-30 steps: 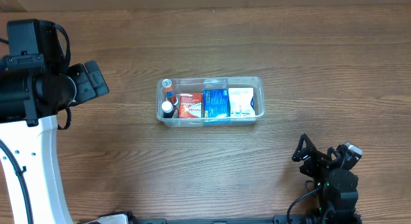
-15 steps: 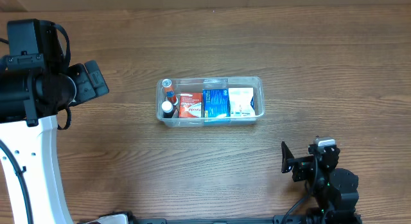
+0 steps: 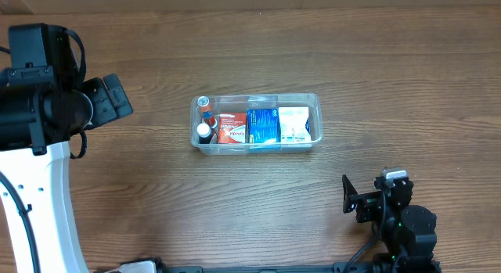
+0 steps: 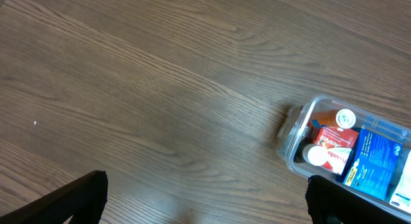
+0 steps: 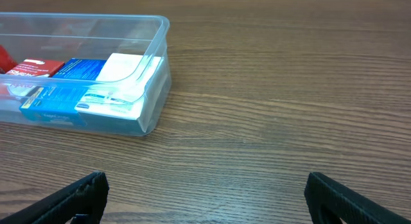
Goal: Pack container
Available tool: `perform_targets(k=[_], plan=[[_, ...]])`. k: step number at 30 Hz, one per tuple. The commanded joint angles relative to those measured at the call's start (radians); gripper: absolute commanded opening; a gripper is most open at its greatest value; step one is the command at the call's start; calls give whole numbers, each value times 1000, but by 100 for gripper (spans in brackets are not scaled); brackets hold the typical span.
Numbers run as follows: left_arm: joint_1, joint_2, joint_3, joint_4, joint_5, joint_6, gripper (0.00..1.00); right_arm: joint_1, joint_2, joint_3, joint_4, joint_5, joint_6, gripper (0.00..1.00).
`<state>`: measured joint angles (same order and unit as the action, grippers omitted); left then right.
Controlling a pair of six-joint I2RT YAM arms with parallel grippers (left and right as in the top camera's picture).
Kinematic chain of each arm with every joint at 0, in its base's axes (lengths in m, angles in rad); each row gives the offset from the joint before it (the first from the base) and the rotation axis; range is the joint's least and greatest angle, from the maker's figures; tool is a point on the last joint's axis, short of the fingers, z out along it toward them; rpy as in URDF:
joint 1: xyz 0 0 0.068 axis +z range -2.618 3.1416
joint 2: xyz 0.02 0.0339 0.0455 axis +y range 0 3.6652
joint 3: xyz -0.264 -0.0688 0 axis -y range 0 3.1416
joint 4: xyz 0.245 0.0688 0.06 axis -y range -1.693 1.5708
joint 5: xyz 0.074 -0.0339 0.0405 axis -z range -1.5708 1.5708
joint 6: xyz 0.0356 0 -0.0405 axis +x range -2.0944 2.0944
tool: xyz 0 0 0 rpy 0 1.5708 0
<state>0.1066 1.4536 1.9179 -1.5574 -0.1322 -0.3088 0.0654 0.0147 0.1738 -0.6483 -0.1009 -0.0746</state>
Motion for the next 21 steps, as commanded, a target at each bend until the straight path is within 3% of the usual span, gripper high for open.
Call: perform_targets(k=[1, 5, 10, 15, 21], plan=[[-61, -162, -106, 117, -34, 49, 100, -5, -12, -12, -20, -6, -5, 100], [-172, -409, -486, 544, 142, 296, 100, -5, -12, -12, -20, -6, -5, 100], [-201, -723, -1019, 845, 229, 294, 100, -5, -12, -12, -20, -6, -5, 100], [-201, -1022, -1450, 1036, 290, 255, 100, -5, -12, -12, -20, -6, -5, 100], [-201, -1274, -1731, 1077, 315, 197, 100, -5, -12, -12, -20, -6, -5, 100]])
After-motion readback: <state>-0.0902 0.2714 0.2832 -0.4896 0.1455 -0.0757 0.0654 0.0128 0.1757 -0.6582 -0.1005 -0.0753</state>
